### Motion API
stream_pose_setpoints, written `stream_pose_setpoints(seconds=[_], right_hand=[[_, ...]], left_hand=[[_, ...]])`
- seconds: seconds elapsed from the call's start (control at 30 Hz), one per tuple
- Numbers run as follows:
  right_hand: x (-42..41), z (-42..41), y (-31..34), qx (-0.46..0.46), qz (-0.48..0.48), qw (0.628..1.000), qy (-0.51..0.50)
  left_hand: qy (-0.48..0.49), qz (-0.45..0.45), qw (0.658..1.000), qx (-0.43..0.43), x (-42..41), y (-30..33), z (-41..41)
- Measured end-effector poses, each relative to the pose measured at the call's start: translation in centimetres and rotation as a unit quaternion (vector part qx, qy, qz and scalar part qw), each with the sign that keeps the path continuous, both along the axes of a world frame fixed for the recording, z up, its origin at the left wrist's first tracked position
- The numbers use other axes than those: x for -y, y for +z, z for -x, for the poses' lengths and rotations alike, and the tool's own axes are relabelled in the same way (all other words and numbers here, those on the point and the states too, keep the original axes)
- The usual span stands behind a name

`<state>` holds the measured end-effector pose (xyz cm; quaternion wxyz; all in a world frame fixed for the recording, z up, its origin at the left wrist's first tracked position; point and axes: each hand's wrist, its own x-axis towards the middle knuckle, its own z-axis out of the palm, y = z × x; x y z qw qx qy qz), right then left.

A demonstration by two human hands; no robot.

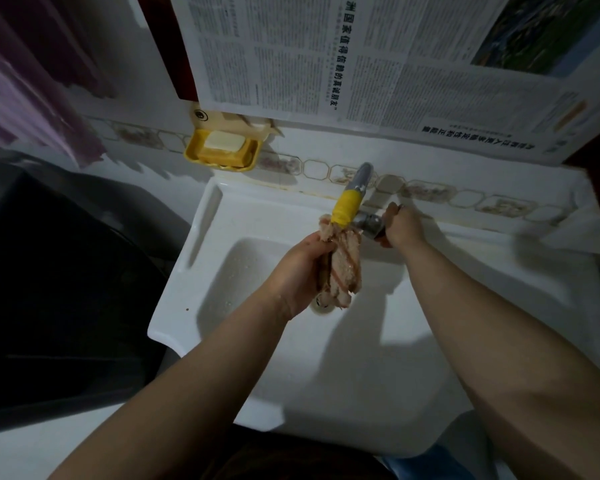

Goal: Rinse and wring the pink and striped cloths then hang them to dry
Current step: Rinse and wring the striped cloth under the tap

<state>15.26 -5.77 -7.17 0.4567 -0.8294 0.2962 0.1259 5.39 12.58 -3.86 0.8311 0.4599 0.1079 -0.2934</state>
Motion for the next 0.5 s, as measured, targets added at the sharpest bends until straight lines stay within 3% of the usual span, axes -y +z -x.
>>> stream_pose_setpoints(seconds=[0.07,0.13,0.27,0.33,0.43,0.5], right_hand=[[-0.8,0.6,0.6,-0.061,-0.058,0.996,-0.014],[-1.8,2.2,1.3,-0.109,-0.098,0.989,0.033],[-2.9,5.8,0.8,-0.053,-0.201,0.97,0.129],[-3.1,6.4,-0.1,-0.015,-0.205,0.962,0.182],[-3.3,6.2,-0.6,0.051,-0.086,0.971,0.219],[-3.3,6.2,0.0,0.094,-0.086,0.976,0.177]], left_hand=[[-0.003,0.004,1.0,-0.006,0.0,-0.2,0.0],[-0.005,0.002,1.0,-0.012,-0.2,-0.5,-0.1],[0.002,-0.019,0.998,-0.055,-0.5,-0.9,-0.2],[0.006,-0.028,0.997,-0.073,-0.8,-1.1,-0.2],[-0.013,-0.184,0.983,-0.013,-1.7,-1.7,-0.2],[-0.023,-0.331,0.942,0.046,-2.3,-2.2,-0.5]])
